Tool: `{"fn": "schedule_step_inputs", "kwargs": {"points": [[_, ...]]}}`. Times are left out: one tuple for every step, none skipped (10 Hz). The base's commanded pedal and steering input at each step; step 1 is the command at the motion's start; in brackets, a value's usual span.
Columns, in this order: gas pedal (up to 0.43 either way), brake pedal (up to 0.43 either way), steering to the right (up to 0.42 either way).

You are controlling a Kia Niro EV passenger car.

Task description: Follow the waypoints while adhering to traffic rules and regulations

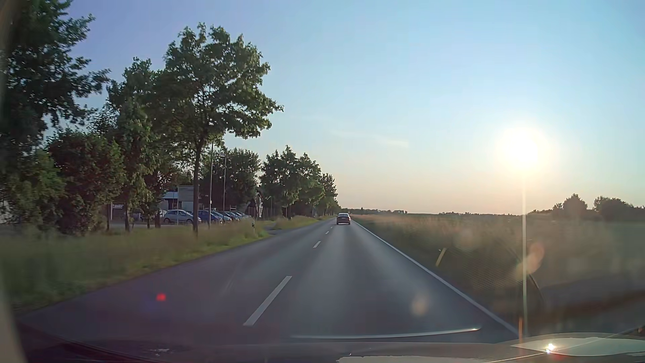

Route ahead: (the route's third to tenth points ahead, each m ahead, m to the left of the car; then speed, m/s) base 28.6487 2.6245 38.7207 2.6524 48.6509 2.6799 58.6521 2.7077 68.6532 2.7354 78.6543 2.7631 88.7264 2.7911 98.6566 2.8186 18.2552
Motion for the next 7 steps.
{"fn": "schedule_step_inputs", "kwargs": {"points": [[0.268, 0.018, 0.005], [0.268, 0.018, 0.004], [0.268, 0.012, 0.003], [0.268, 0.012, 0.0], [0.268, 0.018, 0.0], [0.268, 0.018, 0.0], [0.268, 0.012, -0.001]]}}
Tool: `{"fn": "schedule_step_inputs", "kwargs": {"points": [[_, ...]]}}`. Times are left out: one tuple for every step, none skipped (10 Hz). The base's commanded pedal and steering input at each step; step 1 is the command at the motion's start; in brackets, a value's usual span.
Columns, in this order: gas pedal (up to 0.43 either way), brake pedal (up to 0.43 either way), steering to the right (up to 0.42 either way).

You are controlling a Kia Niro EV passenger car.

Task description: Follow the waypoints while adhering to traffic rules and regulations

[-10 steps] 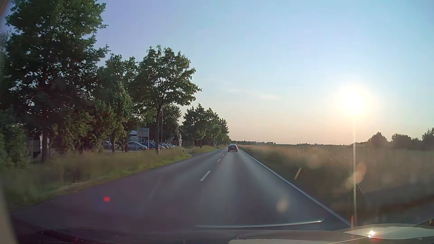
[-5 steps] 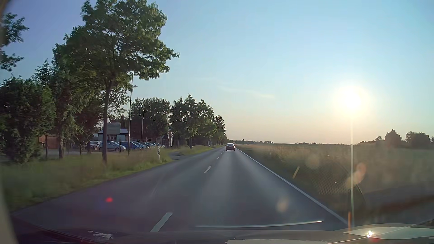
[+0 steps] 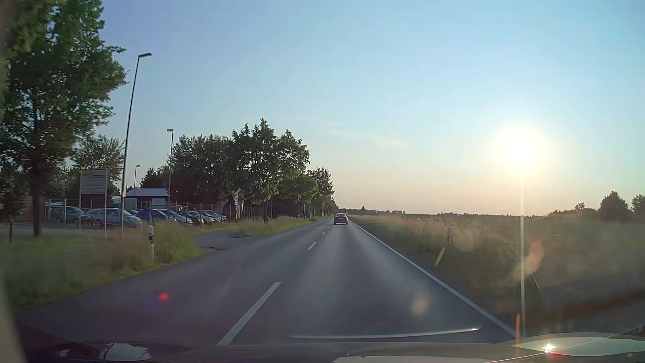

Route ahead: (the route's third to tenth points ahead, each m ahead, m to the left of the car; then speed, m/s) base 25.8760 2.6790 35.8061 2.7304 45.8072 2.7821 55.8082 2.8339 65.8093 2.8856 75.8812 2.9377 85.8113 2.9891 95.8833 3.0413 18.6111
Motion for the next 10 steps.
{"fn": "schedule_step_inputs", "kwargs": {"points": [[0.268, 0.018, -0.001], [0.268, 0.012, -0.001], [0.268, 0.018, -0.001], [0.268, 0.018, -0.001], [0.268, 0.018, -0.001], [0.268, 0.018, -0.001], [0.268, 0.012, -0.001], [0.268, 0.012, -0.001], [0.268, 0.018, -0.001], [0.268, 0.018, -0.001]]}}
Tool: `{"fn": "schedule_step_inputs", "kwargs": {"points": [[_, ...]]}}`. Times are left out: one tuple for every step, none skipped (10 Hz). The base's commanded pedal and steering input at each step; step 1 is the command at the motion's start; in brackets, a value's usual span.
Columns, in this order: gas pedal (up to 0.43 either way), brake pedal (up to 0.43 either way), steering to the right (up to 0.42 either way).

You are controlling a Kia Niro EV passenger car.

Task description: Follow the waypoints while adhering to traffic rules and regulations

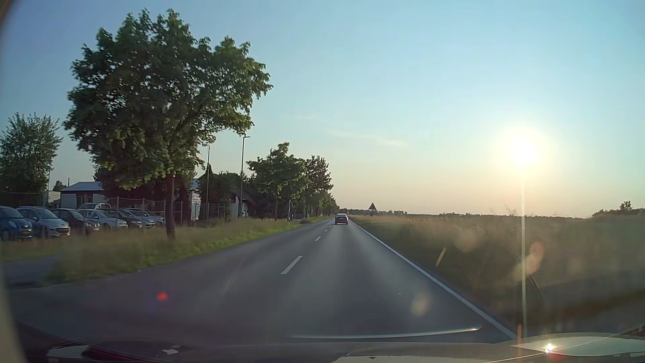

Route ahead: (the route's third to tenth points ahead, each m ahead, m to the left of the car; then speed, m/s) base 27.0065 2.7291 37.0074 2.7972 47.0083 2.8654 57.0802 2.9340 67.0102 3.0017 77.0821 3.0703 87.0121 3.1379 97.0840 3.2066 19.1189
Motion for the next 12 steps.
{"fn": "schedule_step_inputs", "kwargs": {"points": [[0.268, 0.012, -0.001], [0.268, 0.018, -0.001], [0.24, 0.012, -0.001], [0.228, 0.018, -0.001], [0.22, 0.012, -0.001], [0.209, 0.012, -0.001], [0.209, 0.012, -0.001], [0.209, 0.018, -0.001], [0.209, 0.018, -0.001], [0.209, 0.018, -0.001], [0.209, 0.018, 0.0], [0.209, 0.018, 0.002]]}}
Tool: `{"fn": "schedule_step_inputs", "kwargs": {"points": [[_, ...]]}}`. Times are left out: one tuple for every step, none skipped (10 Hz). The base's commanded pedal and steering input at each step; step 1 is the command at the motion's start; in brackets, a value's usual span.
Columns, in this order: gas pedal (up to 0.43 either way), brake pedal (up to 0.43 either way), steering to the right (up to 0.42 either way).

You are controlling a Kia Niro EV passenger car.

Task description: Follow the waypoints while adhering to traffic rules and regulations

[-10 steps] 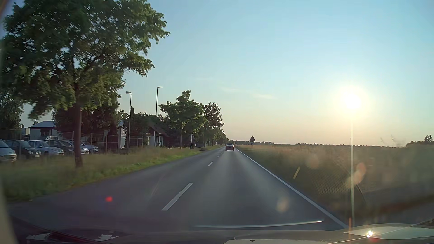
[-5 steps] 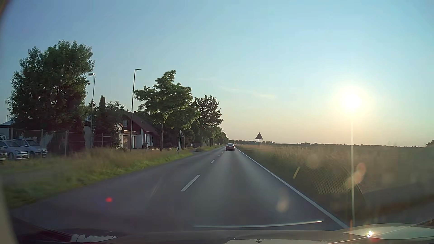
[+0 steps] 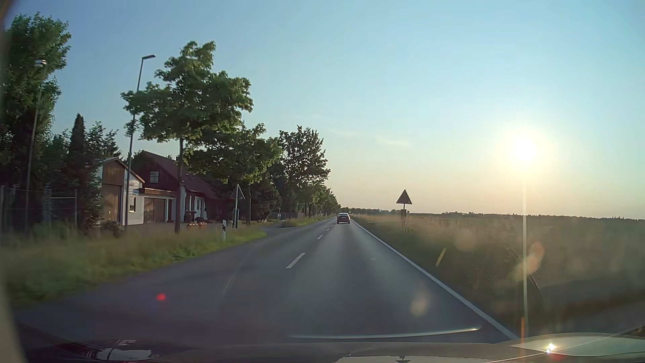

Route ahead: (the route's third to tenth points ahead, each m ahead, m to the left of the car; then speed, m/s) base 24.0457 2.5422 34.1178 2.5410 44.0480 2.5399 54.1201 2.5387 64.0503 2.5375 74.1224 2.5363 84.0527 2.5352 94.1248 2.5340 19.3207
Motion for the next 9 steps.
{"fn": "schedule_step_inputs", "kwargs": {"points": [[0.209, 0.018, 0.002], [0.209, 0.018, 0.003], [0.209, 0.018, 0.003], [0.209, 0.012, 0.003], [0.209, 0.012, 0.003], [0.209, 0.012, 0.001], [0.209, 0.012, 0.001], [0.209, 0.018, 0.001], [0.209, 0.018, 0.0]]}}
